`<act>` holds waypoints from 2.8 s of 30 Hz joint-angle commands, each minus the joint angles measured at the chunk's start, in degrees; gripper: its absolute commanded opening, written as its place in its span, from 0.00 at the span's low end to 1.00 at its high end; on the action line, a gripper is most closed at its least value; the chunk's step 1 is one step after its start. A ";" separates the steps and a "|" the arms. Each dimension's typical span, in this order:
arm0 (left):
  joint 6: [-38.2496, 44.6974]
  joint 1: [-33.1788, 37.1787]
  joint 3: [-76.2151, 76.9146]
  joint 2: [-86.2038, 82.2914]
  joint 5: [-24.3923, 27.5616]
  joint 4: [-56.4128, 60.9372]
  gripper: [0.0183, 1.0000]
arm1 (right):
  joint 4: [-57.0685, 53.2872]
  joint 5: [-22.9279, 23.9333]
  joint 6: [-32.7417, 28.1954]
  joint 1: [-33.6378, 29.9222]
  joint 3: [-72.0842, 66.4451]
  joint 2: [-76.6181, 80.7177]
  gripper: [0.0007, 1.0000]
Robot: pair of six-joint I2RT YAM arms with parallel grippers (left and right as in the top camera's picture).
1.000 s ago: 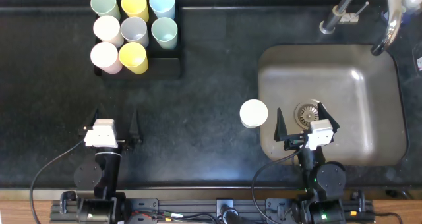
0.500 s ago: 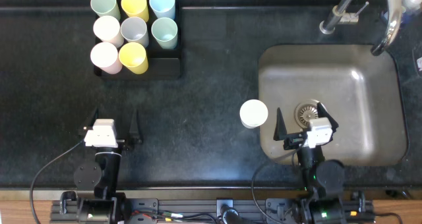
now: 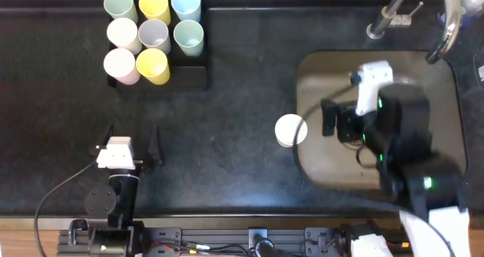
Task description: Store Cups
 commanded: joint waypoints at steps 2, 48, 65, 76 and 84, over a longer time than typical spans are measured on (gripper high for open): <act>-0.59 0.48 -0.07 -0.52 0.94 -0.15 1.00 | -17.97 -9.29 1.77 0.39 14.64 14.93 1.00; -0.59 0.48 -0.07 -0.52 0.94 -0.17 1.00 | -16.52 -4.74 10.34 7.30 7.08 42.66 0.20; -0.59 0.48 -0.07 -0.52 0.94 -0.17 1.00 | -16.35 -10.84 13.77 10.12 15.12 29.94 0.04; -0.59 0.48 -0.07 -0.52 0.94 -0.17 1.00 | -24.06 -10.67 16.52 17.70 41.22 33.92 0.04; -0.59 0.48 -0.07 -0.52 0.94 -0.17 1.00 | -24.35 -8.59 20.48 24.37 59.67 51.78 0.04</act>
